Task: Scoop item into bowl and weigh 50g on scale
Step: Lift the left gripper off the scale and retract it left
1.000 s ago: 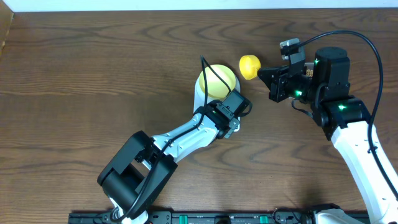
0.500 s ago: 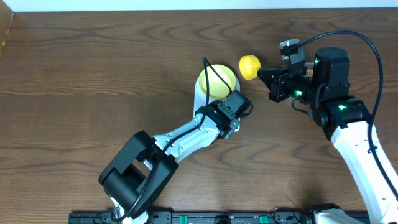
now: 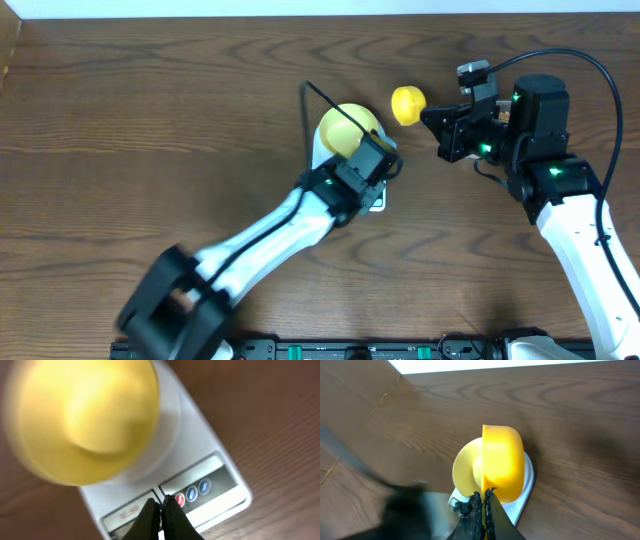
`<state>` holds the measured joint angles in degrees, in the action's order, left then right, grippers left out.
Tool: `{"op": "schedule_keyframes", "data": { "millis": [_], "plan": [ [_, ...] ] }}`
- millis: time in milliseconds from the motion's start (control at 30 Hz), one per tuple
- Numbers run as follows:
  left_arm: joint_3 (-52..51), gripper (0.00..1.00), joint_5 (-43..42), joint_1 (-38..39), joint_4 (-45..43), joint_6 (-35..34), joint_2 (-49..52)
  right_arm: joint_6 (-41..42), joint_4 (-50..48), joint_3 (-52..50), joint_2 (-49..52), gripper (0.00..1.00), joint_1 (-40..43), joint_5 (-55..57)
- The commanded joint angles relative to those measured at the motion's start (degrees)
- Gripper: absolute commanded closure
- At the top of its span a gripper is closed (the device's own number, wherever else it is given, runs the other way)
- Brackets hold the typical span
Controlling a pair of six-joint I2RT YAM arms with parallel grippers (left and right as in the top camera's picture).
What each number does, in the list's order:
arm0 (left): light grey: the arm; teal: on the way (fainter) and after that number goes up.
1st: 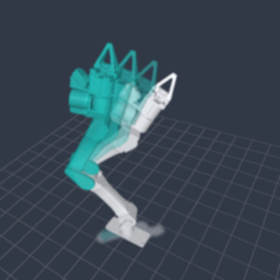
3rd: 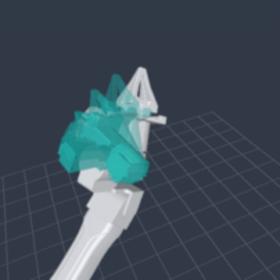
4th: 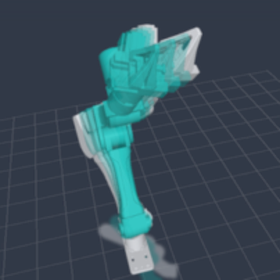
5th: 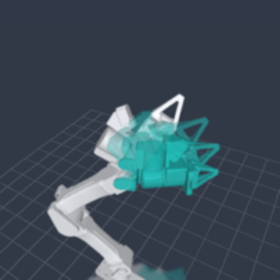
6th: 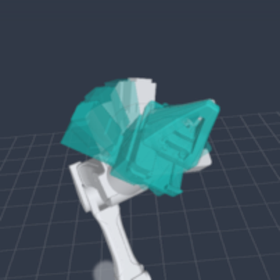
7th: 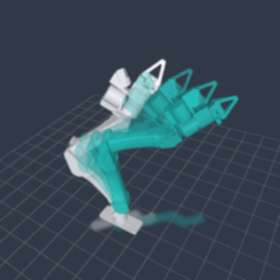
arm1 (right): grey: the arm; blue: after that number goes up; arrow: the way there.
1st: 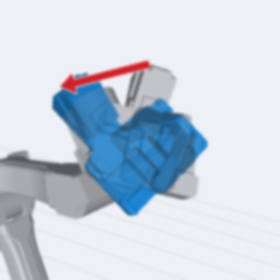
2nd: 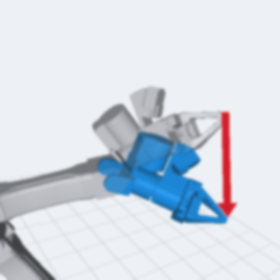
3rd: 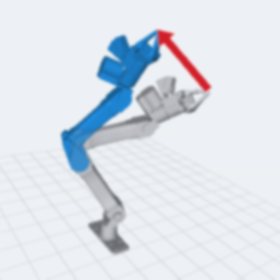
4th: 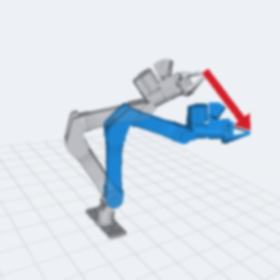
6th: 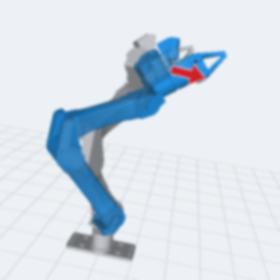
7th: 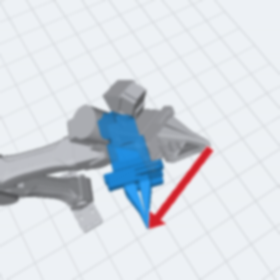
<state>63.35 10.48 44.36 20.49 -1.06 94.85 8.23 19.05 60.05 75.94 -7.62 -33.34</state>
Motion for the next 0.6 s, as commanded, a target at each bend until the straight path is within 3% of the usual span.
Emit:
{"op": "schedule_keyframes", "data": {
  "millis": [0,233,400,567],
  "plan": [
    [0.2,0.92,0.7,-0.2,0.0,-0.7,-5.5,-1.0,0.2,1.0,0.1,0.99,0.7,0.2],
    [0.2,0.92,0.7,-0.2,0.0,-1.2,-8.0,-1.0,0.3,1.0,0.1,0.99,0.9,0.2],
    [0.2,0.92,0.7,-0.2,0.0,-8.5,-8.0,-1.0,0.7,1.0,0.1,0.99,0.9,0.2],
    [0.2,0.92,0.7,-0.2,0.2,-9.1,-8.0,-1.0,0.7,1.0,0.1,0.99,0.9,0.2]
  ]
}}
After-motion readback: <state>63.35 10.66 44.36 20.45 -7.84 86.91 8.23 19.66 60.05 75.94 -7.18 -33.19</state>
